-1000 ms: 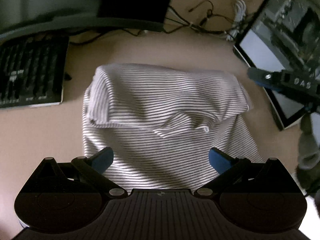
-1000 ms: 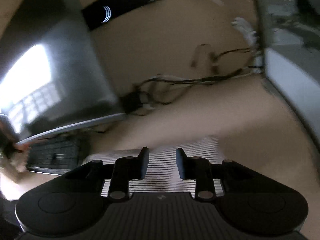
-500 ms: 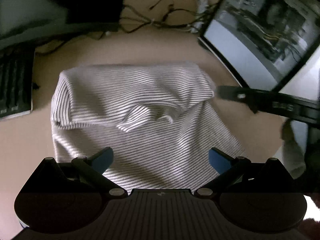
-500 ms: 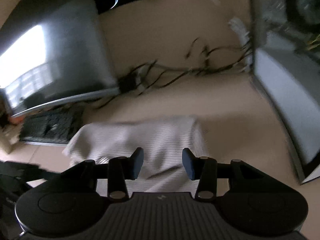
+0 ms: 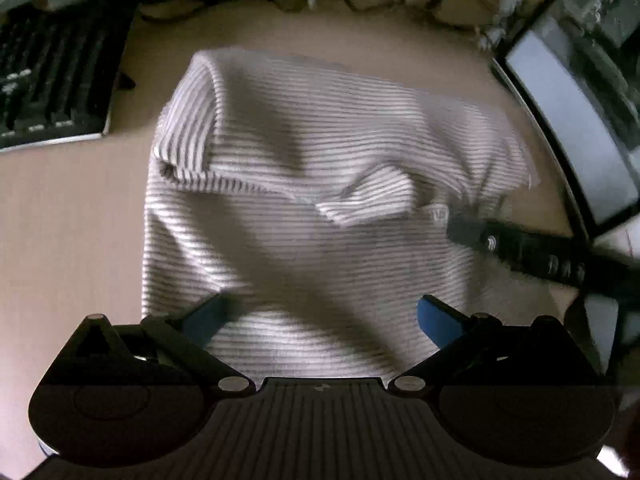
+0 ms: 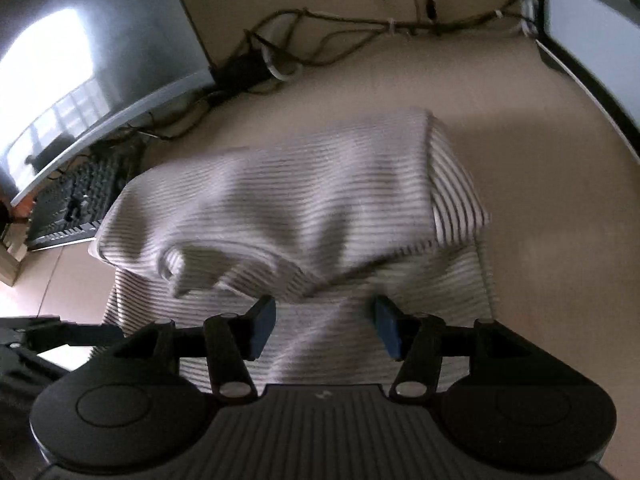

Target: Fold clothes

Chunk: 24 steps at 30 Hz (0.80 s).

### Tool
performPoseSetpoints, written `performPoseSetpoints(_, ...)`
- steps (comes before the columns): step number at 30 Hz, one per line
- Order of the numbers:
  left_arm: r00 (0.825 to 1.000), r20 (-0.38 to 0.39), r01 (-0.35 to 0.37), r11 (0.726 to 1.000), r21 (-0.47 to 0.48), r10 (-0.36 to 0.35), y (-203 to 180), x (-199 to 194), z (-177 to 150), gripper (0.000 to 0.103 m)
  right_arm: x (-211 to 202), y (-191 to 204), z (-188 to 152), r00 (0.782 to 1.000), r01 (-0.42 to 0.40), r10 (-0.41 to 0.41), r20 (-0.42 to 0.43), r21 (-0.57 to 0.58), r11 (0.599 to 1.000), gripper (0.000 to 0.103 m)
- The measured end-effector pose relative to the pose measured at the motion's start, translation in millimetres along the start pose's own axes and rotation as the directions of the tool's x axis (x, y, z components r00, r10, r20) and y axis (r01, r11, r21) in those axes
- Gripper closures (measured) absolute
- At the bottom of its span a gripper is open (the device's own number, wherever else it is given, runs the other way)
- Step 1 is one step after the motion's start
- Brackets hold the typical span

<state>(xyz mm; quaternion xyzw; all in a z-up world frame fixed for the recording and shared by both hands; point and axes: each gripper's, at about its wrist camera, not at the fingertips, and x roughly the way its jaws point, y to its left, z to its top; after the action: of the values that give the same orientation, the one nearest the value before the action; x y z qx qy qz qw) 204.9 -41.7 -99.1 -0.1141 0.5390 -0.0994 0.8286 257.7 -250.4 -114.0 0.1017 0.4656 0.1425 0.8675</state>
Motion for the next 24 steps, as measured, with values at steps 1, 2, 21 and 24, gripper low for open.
performPoseSetpoints(1,1.000,-0.017,-0.004,1.000,-0.009,0.004,-0.5,0.5,1.3,0.000,-0.7,0.8,0.3,1.000,-0.004,0.004,-0.004,-0.009,1.000,0.046)
performPoseSetpoints(2,1.000,-0.028,-0.005,1.000,-0.012,0.004,-0.6,0.8,2.6,0.000,-0.6,-0.4,2.1,1.000,-0.013,0.013,-0.008,-0.005,1.000,0.044)
performPoseSetpoints(21,0.980,-0.173,0.098,0.995,-0.012,-0.099,6.2,-4.9,-19.3,0.000,-33.9,2.4,-28.3,1.000,0.006,-0.007,0.017,0.034,0.999,0.025)
performPoseSetpoints(24,0.988,-0.145,0.064,0.998,0.021,-0.060,-3.4,-10.0,-19.5,0.000,-35.0,8.8,-28.6,0.999,0.036,-0.036,-0.009,0.018,0.999,0.025)
